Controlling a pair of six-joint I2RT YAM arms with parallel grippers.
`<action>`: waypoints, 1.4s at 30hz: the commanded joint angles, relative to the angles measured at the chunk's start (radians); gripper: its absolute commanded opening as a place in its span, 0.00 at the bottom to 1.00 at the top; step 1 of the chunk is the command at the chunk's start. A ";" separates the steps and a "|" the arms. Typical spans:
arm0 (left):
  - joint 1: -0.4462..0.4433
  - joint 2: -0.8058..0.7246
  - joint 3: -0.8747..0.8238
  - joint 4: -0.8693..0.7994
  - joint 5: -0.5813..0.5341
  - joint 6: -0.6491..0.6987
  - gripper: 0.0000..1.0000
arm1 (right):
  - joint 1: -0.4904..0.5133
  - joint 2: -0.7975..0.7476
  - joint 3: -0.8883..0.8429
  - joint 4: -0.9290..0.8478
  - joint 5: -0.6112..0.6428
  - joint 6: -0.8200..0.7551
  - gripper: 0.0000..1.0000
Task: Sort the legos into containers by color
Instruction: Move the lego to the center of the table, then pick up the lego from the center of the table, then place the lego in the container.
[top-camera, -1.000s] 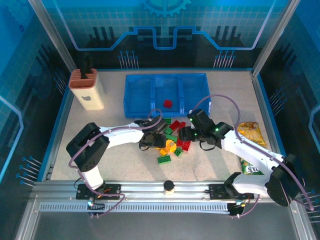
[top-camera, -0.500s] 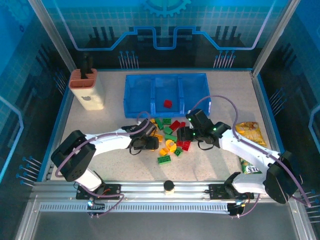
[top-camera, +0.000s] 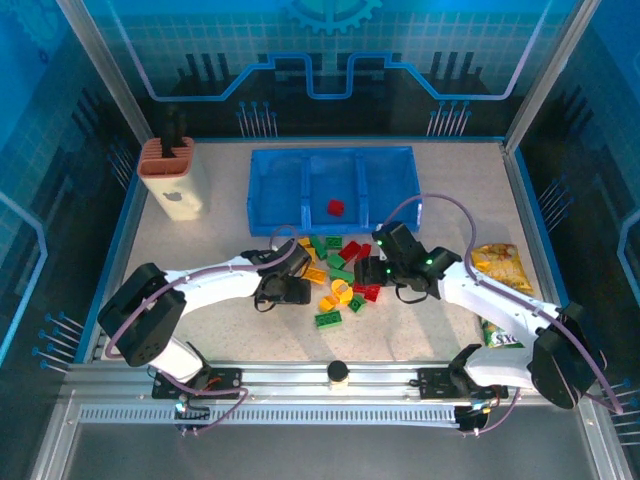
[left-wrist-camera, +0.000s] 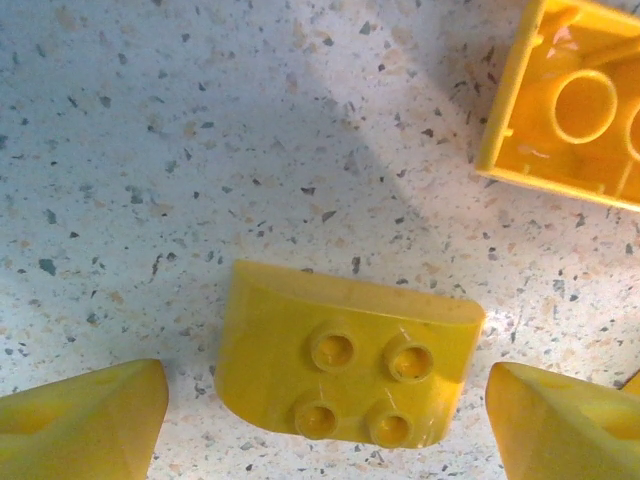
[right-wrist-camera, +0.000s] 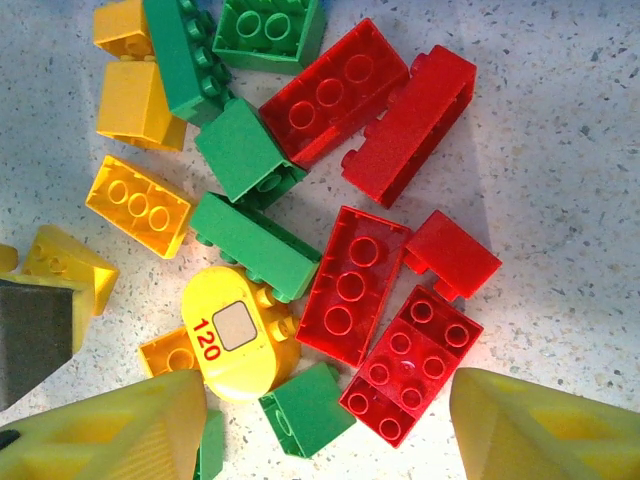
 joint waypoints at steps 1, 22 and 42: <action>-0.005 0.037 0.023 -0.037 -0.009 0.035 0.84 | 0.010 -0.027 -0.019 0.016 -0.002 0.020 0.67; 0.013 0.032 0.141 -0.105 -0.044 0.101 0.61 | 0.009 -0.048 -0.046 0.025 -0.007 0.033 0.66; 0.335 0.235 0.682 -0.206 -0.026 0.303 0.61 | 0.052 -0.117 -0.066 -0.005 -0.010 0.043 0.67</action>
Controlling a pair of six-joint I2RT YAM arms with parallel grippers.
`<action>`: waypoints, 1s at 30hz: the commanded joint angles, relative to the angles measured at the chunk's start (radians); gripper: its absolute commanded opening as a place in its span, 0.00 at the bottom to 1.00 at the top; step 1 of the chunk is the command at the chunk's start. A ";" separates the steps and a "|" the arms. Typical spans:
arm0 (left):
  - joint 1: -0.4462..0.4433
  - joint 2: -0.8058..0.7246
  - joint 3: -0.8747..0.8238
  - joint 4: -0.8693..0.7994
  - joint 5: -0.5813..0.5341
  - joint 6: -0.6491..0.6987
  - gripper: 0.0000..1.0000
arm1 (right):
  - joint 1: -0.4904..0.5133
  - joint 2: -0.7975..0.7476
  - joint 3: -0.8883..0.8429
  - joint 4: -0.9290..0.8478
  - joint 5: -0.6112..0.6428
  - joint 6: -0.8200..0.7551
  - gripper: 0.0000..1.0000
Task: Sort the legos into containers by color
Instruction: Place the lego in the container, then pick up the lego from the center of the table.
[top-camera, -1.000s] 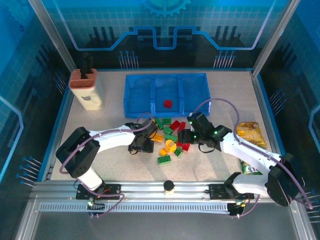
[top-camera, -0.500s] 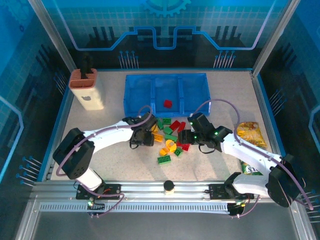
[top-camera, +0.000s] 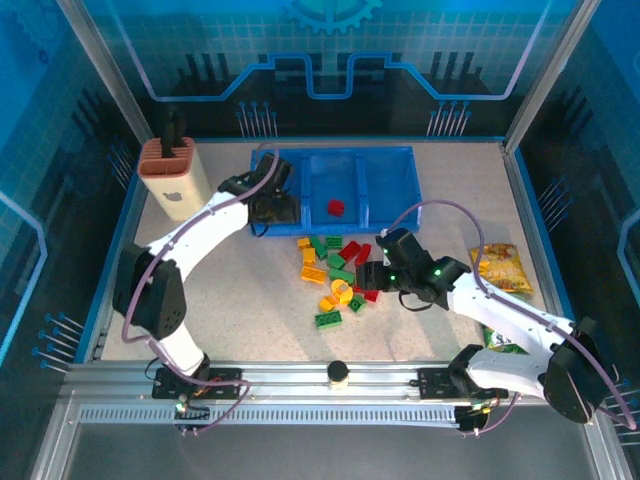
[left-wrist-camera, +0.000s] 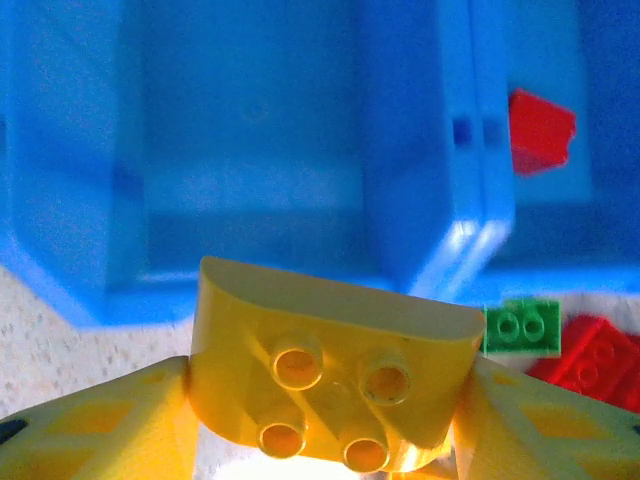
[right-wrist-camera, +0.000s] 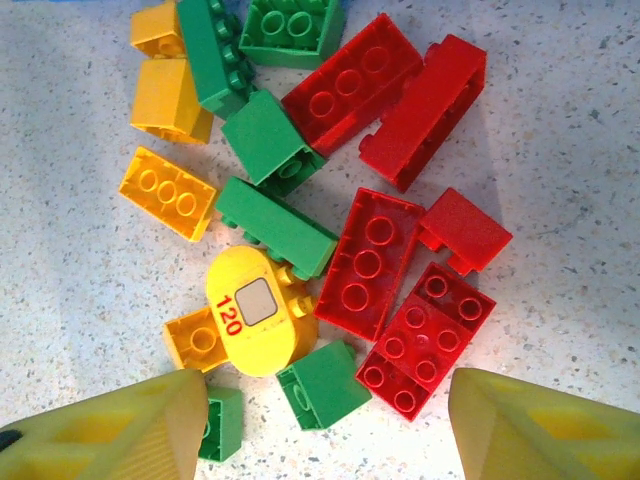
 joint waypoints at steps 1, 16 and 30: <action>0.040 0.093 0.094 -0.043 0.020 0.050 0.61 | 0.027 -0.022 -0.007 -0.027 -0.009 0.009 0.67; 0.049 0.012 0.120 -0.017 0.045 0.029 0.85 | 0.098 0.051 0.084 -0.092 0.023 -0.078 0.74; -0.086 -0.623 -0.536 0.093 0.024 -0.130 0.83 | 0.197 0.494 0.380 -0.247 0.110 -0.151 0.59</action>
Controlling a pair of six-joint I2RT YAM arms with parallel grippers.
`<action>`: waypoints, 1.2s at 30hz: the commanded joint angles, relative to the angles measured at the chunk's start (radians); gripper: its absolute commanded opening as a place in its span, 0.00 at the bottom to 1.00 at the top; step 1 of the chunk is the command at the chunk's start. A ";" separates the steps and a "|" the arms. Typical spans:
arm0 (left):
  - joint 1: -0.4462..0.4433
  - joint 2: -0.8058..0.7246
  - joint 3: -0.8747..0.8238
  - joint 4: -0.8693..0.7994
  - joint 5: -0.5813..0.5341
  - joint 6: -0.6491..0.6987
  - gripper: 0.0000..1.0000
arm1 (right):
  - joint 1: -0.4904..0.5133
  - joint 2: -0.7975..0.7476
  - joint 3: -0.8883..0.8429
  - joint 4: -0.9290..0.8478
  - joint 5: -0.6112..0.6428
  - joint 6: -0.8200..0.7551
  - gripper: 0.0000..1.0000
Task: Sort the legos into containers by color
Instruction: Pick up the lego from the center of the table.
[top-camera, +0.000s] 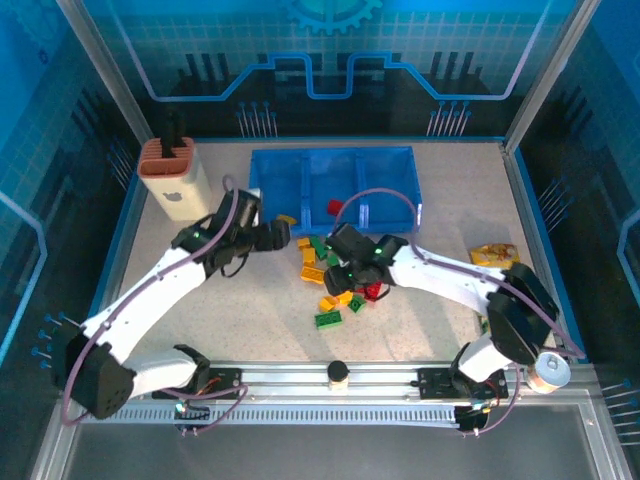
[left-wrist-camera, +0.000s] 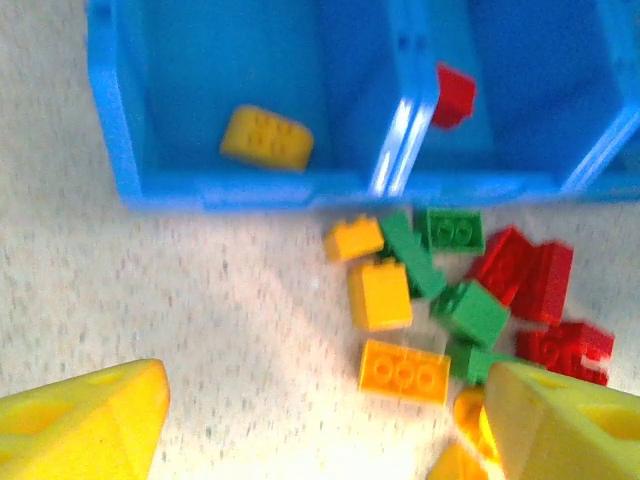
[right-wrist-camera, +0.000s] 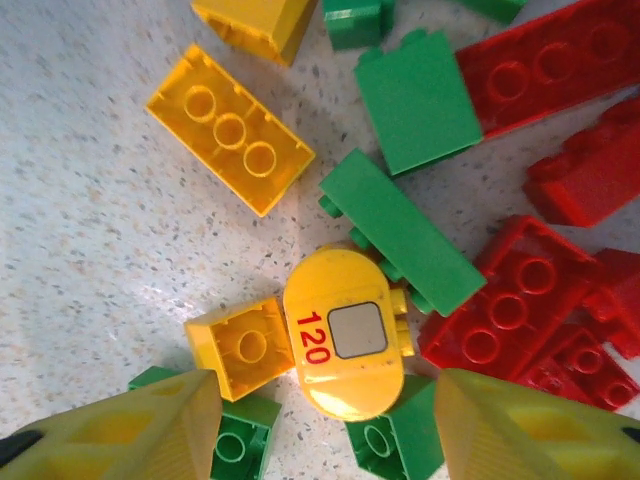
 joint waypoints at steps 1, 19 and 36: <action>-0.029 -0.108 -0.104 -0.023 -0.013 -0.071 0.83 | 0.017 0.066 0.042 -0.077 0.038 -0.010 0.58; -0.045 -0.314 -0.256 -0.089 -0.011 -0.124 0.82 | 0.041 0.252 0.109 -0.079 0.064 0.016 0.57; -0.043 -0.369 -0.297 -0.098 -0.033 -0.121 0.81 | 0.071 0.329 0.181 -0.091 0.106 0.018 0.57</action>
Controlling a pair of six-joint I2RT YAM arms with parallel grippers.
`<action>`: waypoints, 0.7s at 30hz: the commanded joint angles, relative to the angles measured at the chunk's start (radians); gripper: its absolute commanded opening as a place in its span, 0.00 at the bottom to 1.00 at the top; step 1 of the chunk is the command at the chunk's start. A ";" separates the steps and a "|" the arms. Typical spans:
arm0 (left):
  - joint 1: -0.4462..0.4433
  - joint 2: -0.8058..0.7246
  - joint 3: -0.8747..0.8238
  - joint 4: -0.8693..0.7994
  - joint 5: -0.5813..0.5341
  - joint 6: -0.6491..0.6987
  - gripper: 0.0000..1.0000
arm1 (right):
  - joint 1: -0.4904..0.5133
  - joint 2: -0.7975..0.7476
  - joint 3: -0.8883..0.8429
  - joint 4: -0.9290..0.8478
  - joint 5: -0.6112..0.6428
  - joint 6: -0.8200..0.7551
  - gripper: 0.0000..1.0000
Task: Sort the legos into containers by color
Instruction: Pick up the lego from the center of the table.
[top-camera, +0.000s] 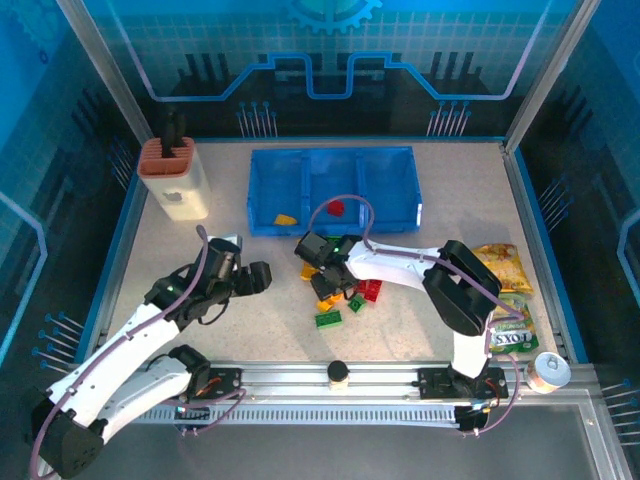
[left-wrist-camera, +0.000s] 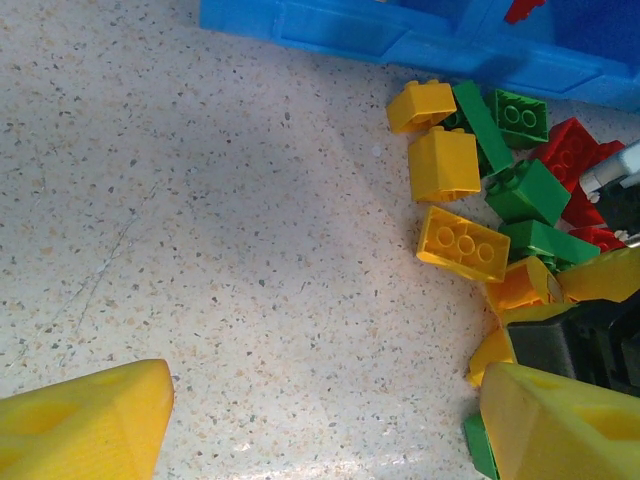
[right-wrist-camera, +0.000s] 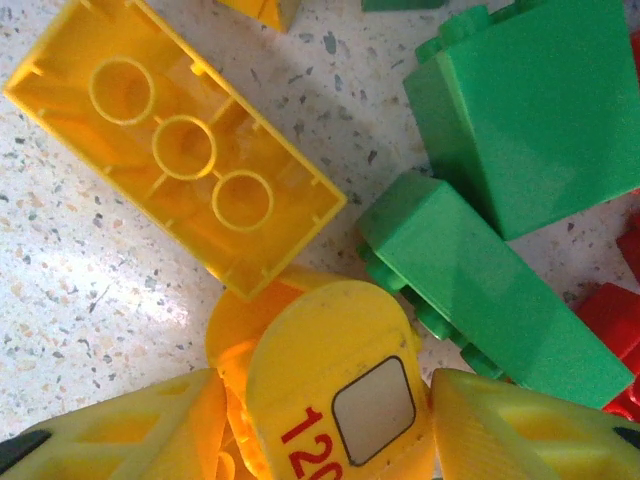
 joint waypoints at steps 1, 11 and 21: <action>-0.009 -0.028 -0.015 -0.022 -0.026 -0.005 0.81 | 0.015 0.043 0.020 -0.039 0.013 0.012 0.58; -0.009 -0.053 -0.028 -0.027 -0.031 -0.003 0.81 | 0.002 0.008 0.034 -0.040 0.039 0.024 0.60; -0.009 -0.053 -0.032 -0.021 -0.033 0.000 0.81 | -0.018 0.050 0.024 0.014 -0.039 0.023 0.57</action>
